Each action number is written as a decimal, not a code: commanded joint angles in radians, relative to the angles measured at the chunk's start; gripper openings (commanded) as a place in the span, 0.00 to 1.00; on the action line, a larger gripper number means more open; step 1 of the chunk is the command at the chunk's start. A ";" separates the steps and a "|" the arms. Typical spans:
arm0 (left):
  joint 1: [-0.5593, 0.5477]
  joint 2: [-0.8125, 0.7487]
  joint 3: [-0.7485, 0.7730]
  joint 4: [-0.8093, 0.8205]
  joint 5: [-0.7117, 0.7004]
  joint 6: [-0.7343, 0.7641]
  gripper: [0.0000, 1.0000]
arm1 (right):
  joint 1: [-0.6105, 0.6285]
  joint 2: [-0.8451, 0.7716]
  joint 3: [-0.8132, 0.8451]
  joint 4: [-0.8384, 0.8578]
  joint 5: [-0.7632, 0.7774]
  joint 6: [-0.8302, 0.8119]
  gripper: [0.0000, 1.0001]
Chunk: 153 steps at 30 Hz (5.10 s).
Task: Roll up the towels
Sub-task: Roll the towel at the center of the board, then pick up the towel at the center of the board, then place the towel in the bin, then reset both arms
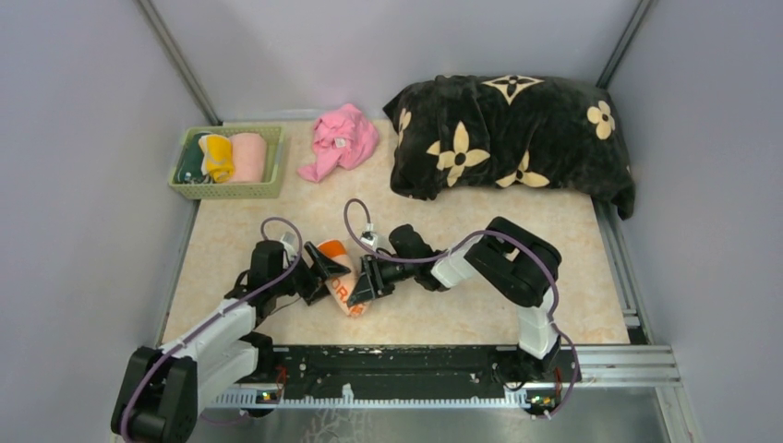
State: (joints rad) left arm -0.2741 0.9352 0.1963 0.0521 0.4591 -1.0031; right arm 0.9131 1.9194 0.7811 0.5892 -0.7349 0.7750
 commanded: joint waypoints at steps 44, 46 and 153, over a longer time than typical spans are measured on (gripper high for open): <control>0.316 0.515 0.876 -0.259 0.086 0.651 0.38 | -0.085 -0.499 0.133 -0.839 0.332 -0.483 0.96; 0.348 0.575 0.980 -0.291 0.091 0.692 0.38 | -0.088 -0.525 0.113 -0.841 0.349 -0.510 0.96; 0.341 0.507 1.251 -0.586 -0.200 0.893 1.00 | -0.254 -0.683 0.185 -1.026 0.804 -0.546 0.99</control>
State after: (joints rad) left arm 0.0868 1.6432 1.6367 -0.6651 0.1730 -0.0193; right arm 0.7601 1.3079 0.9226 -0.3943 -0.0479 0.1837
